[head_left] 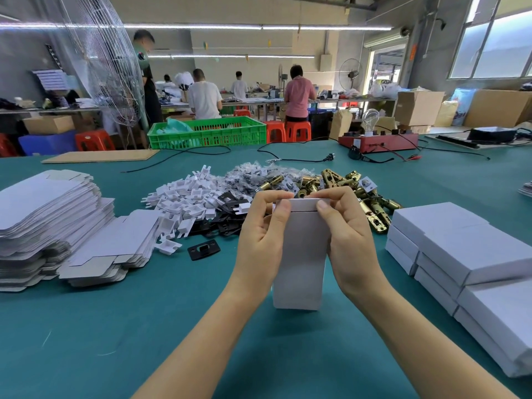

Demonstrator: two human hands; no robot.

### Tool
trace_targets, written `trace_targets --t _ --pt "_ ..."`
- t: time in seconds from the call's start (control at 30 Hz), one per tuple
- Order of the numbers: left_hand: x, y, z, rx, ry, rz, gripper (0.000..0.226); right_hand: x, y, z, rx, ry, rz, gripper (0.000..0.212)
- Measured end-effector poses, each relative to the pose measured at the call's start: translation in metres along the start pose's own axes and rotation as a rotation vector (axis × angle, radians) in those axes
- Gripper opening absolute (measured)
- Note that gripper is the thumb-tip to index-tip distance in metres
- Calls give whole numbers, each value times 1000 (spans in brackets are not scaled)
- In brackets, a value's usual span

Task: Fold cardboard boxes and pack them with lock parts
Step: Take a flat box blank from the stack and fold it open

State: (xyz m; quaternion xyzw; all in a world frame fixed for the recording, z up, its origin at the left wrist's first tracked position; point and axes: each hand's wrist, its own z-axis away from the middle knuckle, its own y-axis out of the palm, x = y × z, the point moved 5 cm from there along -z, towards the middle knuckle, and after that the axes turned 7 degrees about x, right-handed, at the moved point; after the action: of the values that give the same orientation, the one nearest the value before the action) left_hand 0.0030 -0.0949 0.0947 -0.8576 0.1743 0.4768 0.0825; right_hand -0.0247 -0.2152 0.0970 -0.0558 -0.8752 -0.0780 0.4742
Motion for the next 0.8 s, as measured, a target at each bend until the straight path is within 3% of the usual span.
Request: trace_targets --t 0.5,0.8 --pt "5 -5 -1 70 22 -36 15 0 5 6 15 -101 132 14" --pt "11 -7 -1 8 -23 25 16 -8 6 8 -20 -157 166 19"
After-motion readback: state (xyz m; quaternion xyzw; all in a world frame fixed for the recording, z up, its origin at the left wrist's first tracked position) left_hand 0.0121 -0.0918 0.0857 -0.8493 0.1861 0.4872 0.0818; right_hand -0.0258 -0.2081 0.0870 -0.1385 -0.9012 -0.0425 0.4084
